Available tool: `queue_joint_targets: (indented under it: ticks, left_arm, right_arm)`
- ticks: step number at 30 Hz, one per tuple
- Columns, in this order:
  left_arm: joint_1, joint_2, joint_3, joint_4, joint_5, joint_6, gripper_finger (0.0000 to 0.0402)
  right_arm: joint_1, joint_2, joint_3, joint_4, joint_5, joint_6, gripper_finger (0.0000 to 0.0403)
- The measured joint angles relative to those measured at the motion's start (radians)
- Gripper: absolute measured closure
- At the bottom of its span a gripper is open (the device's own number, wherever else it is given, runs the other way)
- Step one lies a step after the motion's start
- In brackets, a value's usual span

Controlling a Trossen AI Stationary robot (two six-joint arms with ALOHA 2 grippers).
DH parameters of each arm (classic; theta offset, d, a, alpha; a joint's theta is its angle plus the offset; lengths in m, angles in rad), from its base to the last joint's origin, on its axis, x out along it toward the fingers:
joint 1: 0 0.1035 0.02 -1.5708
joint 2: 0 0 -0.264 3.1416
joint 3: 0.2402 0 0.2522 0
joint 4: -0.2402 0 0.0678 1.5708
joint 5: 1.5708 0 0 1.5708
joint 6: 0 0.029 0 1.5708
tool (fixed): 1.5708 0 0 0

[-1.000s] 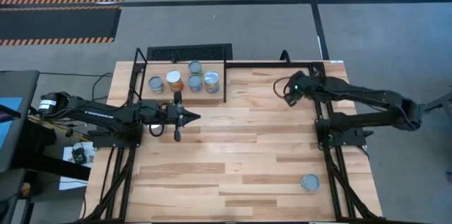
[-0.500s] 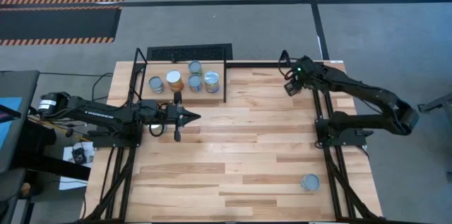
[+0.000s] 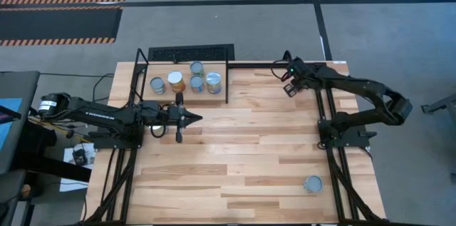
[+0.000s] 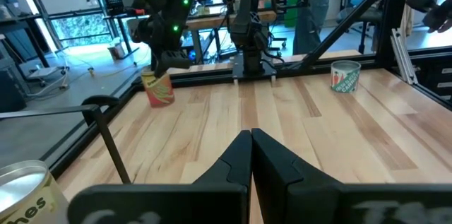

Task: Pick and place cans onto a shelf
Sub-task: Put the canned green beans on the shelf

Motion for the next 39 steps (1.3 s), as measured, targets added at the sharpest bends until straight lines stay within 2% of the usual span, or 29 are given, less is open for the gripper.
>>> queue_joint_targets:
  ticks: [7,14,17,21,27,33,37,39]
  left_arm:
    - [0.000,0.000,0.000,0.000,0.000,0.000,0.0401]
    - [0.000,0.000,0.000,0.000,-0.009,-0.001,0.0401]
    - [0.000,0.000,0.000,0.000,-0.034,-0.001,0.0401]
    - [0.000,0.000,0.000,0.000,-0.037,-0.002,0.0401]
    - [0.000,0.000,0.000,-0.002,-0.037,-0.002,0.0401]
    - [0.000,0.000,0.000,-0.002,-0.037,-0.004,0.0401]
    - [0.000,0.000,0.000,-0.001,-0.037,-0.005,0.0401]
    - [0.000,0.000,0.000,-0.002,-0.037,-0.005,0.0401]
  right_arm:
    - [0.000,-0.020,-0.002,0.001,-0.001,-0.048,0.0388]
    - [0.050,-0.116,0.005,-0.067,-0.083,-0.047,0.0394]
    - [0.111,-0.162,0.030,-0.106,-0.082,-0.005,0.0398]
    - [0.258,-0.208,0.059,-0.149,-0.080,0.081,0.0398]
    - [0.582,-0.201,0.064,-0.093,-0.069,0.235,0.0398]
    - [0.868,-0.063,0.065,0.146,-0.063,0.299,0.0399]
    - [0.954,0.085,0.128,0.286,-0.063,0.261,0.0399]
    - [0.968,0.171,0.194,0.297,-0.061,0.219,0.0400]
